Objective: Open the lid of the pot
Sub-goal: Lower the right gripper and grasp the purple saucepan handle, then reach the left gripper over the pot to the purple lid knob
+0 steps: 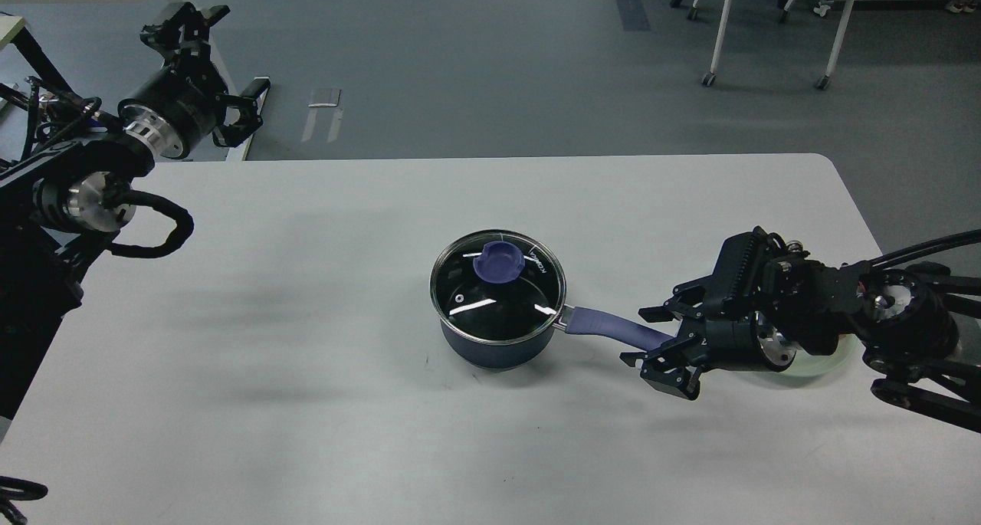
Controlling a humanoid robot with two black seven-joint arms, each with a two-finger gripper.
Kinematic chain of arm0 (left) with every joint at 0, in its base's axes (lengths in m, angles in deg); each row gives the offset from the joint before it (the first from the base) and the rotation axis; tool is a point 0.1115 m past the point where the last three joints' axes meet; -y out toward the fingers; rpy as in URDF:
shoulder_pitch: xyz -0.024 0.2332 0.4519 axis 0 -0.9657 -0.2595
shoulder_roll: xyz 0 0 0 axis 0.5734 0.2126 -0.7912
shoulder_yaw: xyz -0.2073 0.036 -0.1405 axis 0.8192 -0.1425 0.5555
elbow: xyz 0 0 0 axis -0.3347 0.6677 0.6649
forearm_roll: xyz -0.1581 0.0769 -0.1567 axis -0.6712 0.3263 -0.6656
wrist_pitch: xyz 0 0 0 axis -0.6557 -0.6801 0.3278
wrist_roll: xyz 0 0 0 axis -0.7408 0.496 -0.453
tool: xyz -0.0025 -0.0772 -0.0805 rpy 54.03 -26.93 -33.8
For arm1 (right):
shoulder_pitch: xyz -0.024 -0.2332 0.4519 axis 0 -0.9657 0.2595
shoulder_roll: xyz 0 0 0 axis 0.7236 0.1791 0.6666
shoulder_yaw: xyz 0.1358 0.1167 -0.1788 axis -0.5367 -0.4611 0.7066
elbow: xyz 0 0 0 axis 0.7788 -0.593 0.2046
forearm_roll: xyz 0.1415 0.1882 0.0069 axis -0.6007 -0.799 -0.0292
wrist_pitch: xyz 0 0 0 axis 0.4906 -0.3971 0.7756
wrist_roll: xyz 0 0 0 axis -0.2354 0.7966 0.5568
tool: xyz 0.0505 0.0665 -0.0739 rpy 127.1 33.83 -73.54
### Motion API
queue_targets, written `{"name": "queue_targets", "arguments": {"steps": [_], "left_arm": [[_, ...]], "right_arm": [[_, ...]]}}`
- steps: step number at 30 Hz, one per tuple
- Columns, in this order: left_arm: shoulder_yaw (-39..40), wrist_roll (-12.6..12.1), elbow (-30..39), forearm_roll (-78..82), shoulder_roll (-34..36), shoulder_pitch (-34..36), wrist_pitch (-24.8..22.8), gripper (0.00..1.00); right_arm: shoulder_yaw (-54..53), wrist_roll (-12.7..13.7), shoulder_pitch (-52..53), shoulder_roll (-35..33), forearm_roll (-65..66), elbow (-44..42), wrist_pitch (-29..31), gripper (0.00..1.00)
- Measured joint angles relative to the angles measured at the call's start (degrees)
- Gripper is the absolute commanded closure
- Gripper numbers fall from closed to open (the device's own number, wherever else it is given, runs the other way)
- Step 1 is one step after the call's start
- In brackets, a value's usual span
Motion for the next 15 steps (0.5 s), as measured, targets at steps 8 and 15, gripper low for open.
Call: {"name": "queue_targets", "arguments": {"steps": [8,15], "left_arm": [[0.0,0.0,0.2,1.9,0.0,0.7,0.1,0.02],[0.0,0.0,4.0,8.4,0.3,0.8,0.1,0.02]], "right_arm": [[0.1,0.0,-1.1,-0.5,-0.1,0.0,-0.1,0.63],[0.1,0.0,-1.9,-1.0,-0.1,0.1,-0.1,0.72]]}}
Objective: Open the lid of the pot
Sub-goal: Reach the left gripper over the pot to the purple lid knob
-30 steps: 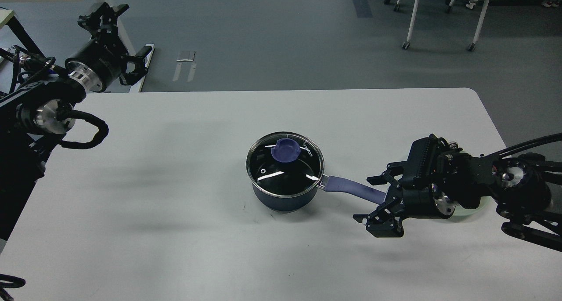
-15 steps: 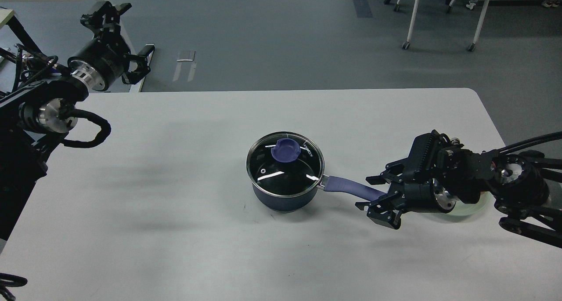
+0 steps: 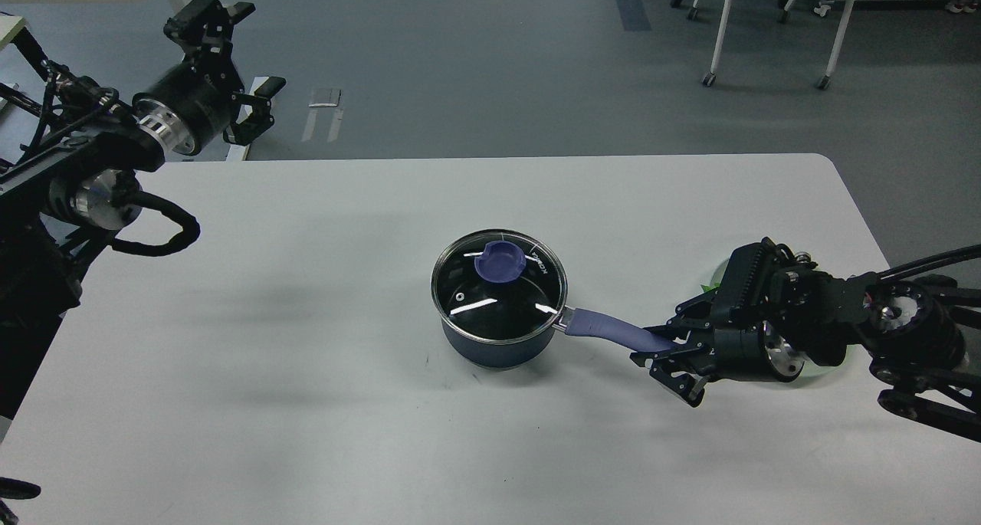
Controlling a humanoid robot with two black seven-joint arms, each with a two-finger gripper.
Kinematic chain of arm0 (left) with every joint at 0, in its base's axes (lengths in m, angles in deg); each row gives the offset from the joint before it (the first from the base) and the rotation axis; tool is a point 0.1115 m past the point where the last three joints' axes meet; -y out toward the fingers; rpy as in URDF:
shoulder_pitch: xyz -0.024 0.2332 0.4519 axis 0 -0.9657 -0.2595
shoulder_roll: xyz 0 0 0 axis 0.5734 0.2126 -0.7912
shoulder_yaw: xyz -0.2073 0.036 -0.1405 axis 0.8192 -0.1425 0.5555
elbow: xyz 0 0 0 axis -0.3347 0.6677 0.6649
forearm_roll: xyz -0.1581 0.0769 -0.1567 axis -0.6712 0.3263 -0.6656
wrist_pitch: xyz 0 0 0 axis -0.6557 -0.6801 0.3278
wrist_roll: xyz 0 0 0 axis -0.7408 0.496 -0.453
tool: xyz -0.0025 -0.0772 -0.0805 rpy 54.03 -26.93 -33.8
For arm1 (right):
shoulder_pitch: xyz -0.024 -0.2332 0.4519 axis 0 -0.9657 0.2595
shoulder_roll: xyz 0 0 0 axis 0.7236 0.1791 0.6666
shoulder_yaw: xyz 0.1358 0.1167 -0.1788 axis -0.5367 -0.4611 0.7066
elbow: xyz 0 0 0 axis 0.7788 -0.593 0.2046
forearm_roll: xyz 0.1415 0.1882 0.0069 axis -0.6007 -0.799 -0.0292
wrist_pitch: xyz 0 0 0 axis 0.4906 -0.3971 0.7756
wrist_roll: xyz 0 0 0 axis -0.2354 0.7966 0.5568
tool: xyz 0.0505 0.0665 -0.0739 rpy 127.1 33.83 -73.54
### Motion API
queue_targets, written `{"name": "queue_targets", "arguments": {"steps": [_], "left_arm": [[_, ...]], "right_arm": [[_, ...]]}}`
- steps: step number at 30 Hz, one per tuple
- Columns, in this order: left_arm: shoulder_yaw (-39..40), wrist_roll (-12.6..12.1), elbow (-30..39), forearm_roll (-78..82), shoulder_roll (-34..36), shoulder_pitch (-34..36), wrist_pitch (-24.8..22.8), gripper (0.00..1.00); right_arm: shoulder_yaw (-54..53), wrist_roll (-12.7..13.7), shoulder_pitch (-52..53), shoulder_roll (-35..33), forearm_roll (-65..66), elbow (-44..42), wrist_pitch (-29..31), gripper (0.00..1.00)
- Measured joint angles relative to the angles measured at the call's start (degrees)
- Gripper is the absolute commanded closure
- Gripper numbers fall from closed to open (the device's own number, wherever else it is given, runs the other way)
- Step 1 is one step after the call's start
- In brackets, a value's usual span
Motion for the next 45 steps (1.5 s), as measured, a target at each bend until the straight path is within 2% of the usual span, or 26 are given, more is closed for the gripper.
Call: {"name": "queue_targets", "arguments": {"steps": [12,22,34,38,45], "left_arm": [[0.0,0.0,4.2,5.5,0.1,0.0,0.1,0.02],[0.0,0.0,11.5,18.5,0.2,-0.1,2.0,0.02],[0.0,1.1,32.8,61.7,-0.6,-0.8,13.4,0.08],[-1.3,1.3,35.2,77.7,-3.1,-0.7,16.1,0.09],[-8.9,1.2,35.2,100.5,-4.4,0.0,17.7,0.11]], "right_arm": [[-0.4,0.1,-0.1,-1.0,-0.1,0.3,0.0,0.83],[-0.5,0.1,-0.1,-1.8,-0.1,0.4,0.0,0.85],[-0.5,0.0,-0.1,-1.7,-0.1,0.3,0.0,0.85],[-0.5,0.0,-0.1,-1.7,-0.1,0.3,0.0,0.85],[-0.5,0.0,-0.1,-1.6,-0.1,0.3,0.0,0.85]]}}
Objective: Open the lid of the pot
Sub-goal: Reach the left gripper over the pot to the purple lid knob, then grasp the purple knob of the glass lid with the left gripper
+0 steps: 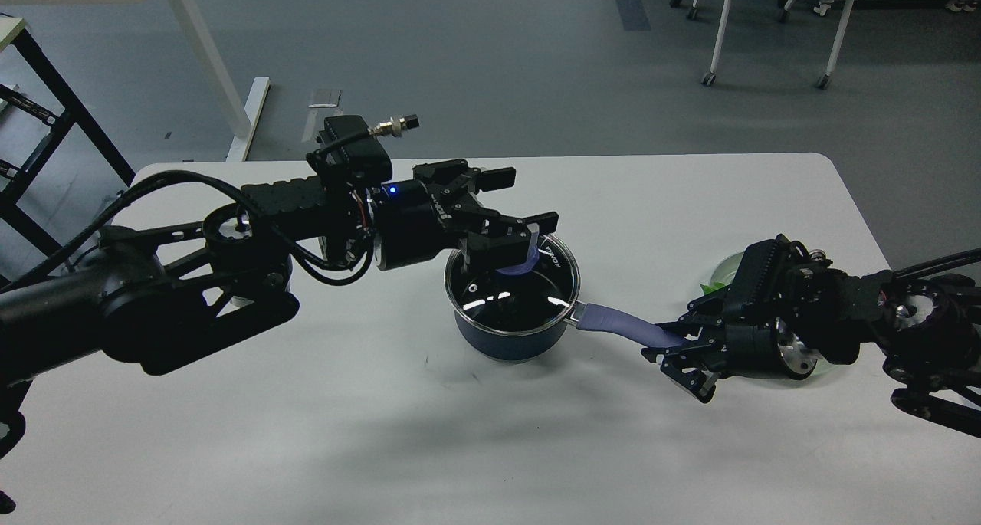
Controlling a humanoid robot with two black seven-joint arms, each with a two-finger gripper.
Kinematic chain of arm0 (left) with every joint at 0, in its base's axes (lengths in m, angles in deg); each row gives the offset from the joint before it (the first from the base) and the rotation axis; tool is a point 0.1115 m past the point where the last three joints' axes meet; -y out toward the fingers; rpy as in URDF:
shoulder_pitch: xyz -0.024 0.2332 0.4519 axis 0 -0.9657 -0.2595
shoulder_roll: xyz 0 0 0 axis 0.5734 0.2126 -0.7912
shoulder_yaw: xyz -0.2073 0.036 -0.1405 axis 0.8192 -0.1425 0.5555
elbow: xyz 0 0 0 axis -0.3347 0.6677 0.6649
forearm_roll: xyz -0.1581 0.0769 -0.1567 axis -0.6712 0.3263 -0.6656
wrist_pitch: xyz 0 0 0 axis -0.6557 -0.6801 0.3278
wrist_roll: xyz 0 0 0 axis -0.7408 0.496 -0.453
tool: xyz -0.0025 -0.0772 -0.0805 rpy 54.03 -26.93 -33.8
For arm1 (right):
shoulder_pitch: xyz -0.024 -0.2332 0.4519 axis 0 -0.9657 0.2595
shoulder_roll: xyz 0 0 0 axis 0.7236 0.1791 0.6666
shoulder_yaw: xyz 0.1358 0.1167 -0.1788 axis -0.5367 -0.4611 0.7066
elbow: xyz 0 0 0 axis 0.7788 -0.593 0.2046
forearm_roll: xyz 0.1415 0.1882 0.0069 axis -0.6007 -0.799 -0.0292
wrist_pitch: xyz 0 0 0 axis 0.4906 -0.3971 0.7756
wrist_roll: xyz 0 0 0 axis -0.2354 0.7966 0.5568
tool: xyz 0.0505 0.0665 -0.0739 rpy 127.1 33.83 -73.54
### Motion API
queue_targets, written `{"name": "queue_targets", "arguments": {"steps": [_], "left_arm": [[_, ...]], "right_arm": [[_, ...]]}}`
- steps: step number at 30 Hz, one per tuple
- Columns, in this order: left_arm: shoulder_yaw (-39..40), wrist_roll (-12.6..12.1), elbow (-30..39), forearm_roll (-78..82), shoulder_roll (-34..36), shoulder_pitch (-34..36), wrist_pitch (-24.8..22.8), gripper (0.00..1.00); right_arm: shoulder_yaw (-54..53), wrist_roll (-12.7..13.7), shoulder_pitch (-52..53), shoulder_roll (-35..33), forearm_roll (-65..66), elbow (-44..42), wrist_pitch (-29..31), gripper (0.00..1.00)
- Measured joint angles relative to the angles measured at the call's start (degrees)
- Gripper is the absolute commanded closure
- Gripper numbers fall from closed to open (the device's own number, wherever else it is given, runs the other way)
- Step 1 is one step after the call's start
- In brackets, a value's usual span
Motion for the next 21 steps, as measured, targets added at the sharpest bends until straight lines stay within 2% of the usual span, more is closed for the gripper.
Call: {"name": "queue_targets", "arguments": {"steps": [7,21], "left_arm": [[-6.5,-0.4,-2.6,10.2,-0.1,0.0,3.9,0.11],[-7.2,-1.7,-11.5,10.5,-6.9,-0.1,5.9,0.11]], "right_arm": [[0.2,0.0,0.0,0.1,0.0,0.0,0.0,0.85],[0.2,0.0,-0.1,0.4,0.0,0.1,0.1,0.85]]}}
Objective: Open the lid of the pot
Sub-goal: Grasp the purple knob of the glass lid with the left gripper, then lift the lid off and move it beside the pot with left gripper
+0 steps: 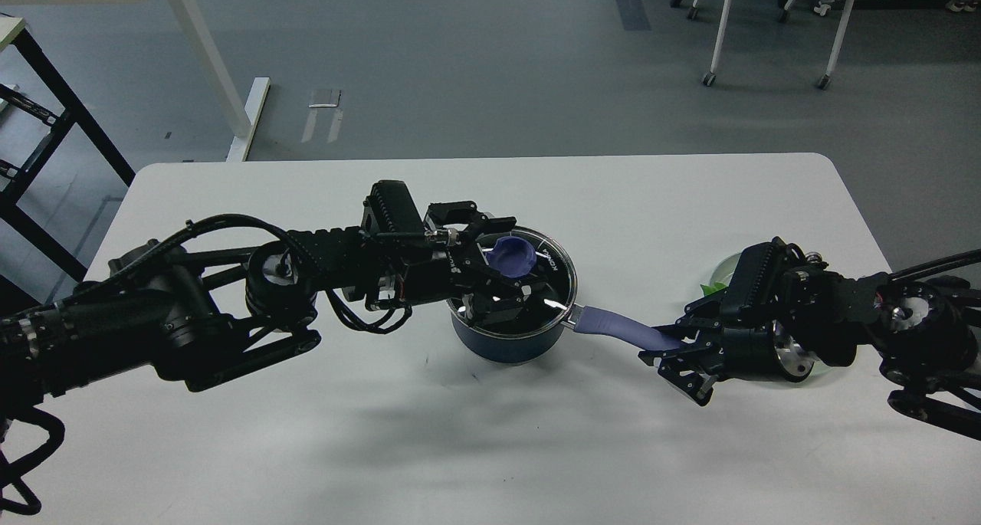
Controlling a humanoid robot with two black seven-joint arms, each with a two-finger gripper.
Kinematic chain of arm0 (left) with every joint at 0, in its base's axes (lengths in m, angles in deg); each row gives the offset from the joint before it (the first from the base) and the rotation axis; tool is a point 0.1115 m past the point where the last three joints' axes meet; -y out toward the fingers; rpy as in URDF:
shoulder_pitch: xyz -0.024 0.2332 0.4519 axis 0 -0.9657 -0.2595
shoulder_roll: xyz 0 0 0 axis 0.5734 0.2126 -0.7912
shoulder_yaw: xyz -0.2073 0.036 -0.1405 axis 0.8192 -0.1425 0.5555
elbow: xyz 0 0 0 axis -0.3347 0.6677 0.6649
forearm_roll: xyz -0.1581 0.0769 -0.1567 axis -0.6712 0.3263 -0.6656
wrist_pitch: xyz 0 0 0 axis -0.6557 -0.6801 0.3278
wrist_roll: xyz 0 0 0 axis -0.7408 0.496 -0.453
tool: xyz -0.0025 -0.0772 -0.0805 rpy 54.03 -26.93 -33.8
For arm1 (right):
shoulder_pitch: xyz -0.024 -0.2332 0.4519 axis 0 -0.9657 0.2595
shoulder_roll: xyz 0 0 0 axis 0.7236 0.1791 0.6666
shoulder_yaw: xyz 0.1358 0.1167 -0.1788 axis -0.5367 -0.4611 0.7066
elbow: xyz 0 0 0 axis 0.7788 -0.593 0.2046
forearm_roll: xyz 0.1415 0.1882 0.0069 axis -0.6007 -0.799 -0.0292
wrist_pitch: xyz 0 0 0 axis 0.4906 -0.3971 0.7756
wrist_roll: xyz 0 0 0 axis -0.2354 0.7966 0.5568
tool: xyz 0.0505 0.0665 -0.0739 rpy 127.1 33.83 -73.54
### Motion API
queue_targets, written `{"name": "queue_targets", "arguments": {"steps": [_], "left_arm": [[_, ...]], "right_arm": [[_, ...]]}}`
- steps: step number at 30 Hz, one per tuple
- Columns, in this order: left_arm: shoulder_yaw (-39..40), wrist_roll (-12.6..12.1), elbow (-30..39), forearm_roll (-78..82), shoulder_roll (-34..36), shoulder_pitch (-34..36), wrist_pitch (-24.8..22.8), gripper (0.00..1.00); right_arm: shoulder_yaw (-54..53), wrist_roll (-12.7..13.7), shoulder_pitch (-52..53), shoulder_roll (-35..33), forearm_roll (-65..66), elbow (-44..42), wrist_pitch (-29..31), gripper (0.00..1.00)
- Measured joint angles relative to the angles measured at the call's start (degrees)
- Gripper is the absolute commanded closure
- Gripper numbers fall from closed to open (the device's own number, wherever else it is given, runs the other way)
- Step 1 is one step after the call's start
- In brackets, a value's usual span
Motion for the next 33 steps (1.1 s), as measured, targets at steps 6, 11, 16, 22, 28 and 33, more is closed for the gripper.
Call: {"name": "queue_targets", "arguments": {"steps": [6,11,16,22,28,33], "left_arm": [[-0.2,-0.1,-3.3,-0.4,-0.8,0.0,0.5,0.11],[-1.7,0.2,-3.5,-0.5,-0.8,-0.3,0.8,0.11],[-2.1,0.3,-2.8,-0.6,-0.9,-0.2,0.9,0.13],[-2.4,0.3,-3.4,-0.7,-0.9,-0.3,0.9,0.25],[-2.6,0.3,-3.5,-0.7,-0.9,-0.6,0.9,0.38],[-2.6,0.4,-3.5,-0.8,-0.8,-0.4,0.9,0.54]], "right_arm": [[-0.1,0.0,0.0,-0.1,-0.1,0.1,0.0,0.85],[-0.2,0.0,0.2,0.1,-0.1,0.1,0.0,0.85],[-0.2,0.0,0.3,0.1,-0.1,0.0,0.0,0.85],[-0.2,0.0,0.3,0.0,-0.1,0.1,0.0,0.85],[-0.2,0.0,0.3,0.0,-0.1,0.1,0.0,0.85],[-0.2,0.0,0.3,0.0,-0.1,0.1,0.0,0.84]]}}
